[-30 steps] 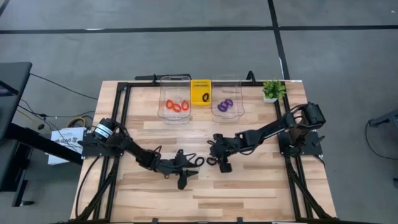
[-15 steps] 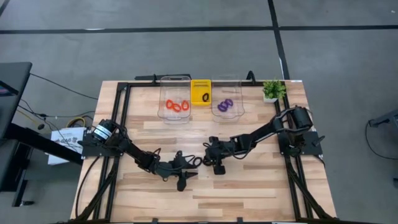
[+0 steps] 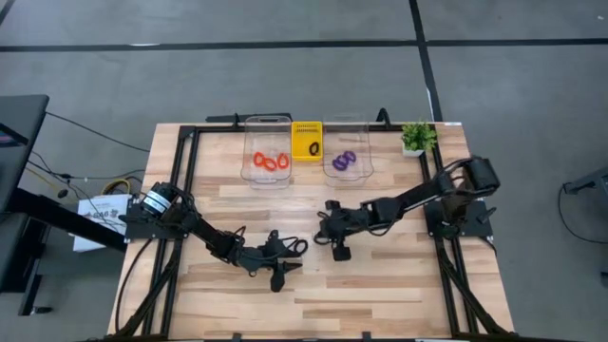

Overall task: Sort spring keychains
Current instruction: Put the right black spring keychain into the yellow bin

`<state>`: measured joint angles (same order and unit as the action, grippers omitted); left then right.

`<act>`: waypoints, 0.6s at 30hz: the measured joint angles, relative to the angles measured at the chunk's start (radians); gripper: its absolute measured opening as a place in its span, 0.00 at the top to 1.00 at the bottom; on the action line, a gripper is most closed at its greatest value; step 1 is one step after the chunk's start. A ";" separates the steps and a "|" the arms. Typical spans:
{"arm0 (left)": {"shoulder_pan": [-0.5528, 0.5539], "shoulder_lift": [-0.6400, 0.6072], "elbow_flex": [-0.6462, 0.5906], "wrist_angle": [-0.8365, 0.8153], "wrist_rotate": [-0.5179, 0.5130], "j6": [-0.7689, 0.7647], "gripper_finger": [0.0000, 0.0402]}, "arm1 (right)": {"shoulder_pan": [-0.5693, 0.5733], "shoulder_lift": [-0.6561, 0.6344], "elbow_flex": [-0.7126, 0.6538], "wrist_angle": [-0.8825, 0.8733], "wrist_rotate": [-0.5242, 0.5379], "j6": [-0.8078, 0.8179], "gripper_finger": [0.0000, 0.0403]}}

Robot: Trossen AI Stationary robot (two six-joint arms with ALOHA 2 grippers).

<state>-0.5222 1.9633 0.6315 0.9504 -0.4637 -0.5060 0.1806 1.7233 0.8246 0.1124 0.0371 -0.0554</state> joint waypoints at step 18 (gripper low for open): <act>0.001 0.000 0.000 0.000 -0.006 0.000 0.64 | -0.375 -0.160 0.276 -0.101 0.111 -0.016 0.95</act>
<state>-0.5217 1.9629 0.6312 0.9504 -0.4700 -0.5060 -0.1947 1.5633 1.1001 0.0113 0.1482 -0.0715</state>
